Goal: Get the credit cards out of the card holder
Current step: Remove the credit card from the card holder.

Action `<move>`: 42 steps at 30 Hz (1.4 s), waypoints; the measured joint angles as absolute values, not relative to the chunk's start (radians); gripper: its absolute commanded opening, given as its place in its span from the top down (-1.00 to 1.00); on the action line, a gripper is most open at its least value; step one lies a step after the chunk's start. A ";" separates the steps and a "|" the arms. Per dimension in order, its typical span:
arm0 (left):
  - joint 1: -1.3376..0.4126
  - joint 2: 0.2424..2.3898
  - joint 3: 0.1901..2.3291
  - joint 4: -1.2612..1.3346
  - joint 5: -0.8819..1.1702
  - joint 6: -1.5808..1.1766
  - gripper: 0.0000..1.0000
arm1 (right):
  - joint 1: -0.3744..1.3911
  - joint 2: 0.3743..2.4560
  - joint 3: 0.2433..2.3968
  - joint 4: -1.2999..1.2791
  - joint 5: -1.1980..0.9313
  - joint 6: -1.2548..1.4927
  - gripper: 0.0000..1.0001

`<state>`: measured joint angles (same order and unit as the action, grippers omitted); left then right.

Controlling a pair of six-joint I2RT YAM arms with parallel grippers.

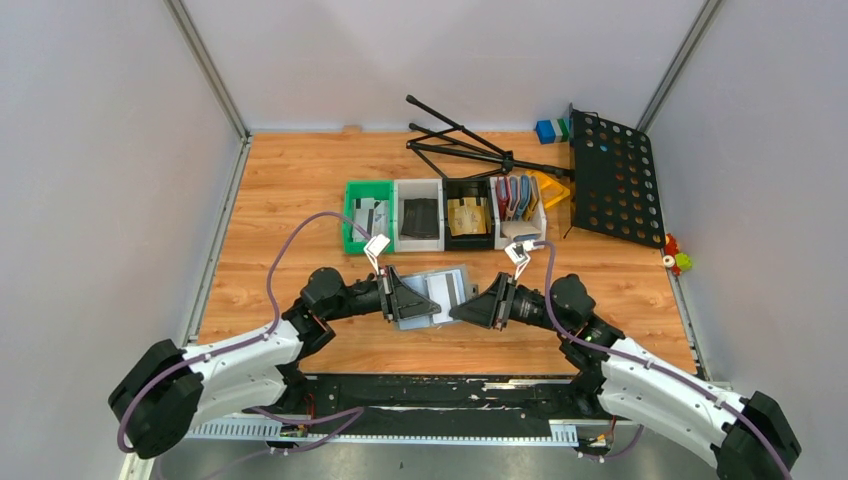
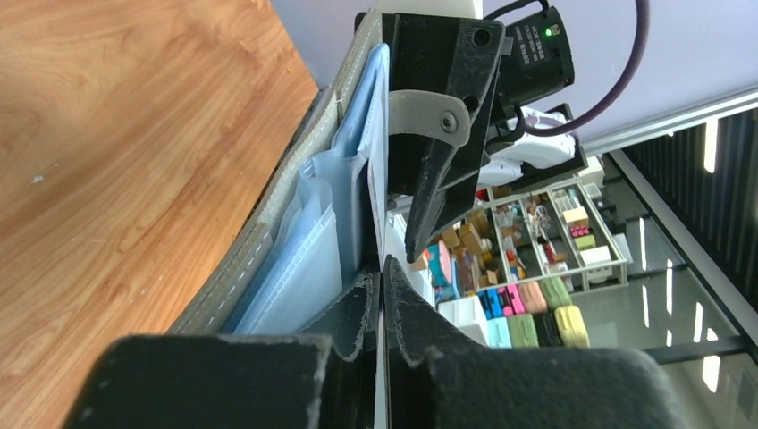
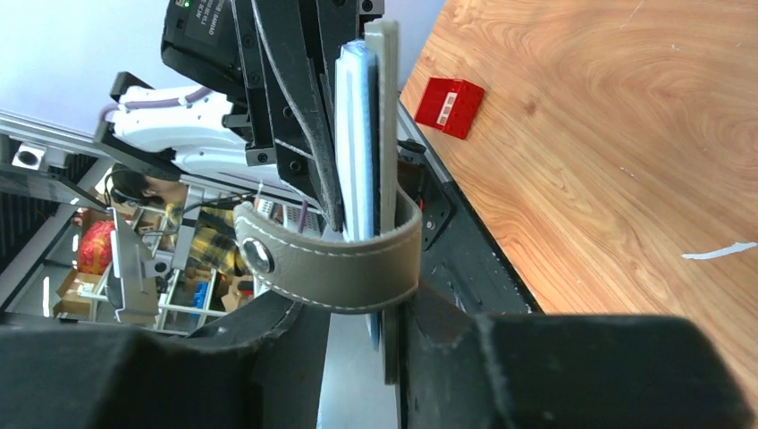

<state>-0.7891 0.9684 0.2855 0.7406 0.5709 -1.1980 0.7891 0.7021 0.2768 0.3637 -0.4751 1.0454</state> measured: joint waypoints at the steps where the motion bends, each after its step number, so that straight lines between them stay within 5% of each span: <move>1: -0.791 0.988 0.286 0.756 0.576 -1.205 0.90 | 0.789 0.714 0.277 0.363 -0.481 1.046 0.57; 6: -0.792 1.015 0.286 0.803 0.589 -1.225 0.90 | 0.789 0.692 0.278 0.337 -0.473 1.044 1.00; 18: -0.773 0.929 0.291 0.738 0.574 -1.208 0.95 | 0.767 0.454 0.160 0.257 -0.323 1.129 1.00; 36: -0.811 1.044 0.356 0.627 0.548 -1.173 0.15 | 0.760 0.476 0.145 0.309 -0.329 1.132 1.00; 42: -0.812 1.053 0.358 0.639 0.541 -1.178 0.33 | 0.760 0.469 0.145 0.325 -0.335 1.128 1.00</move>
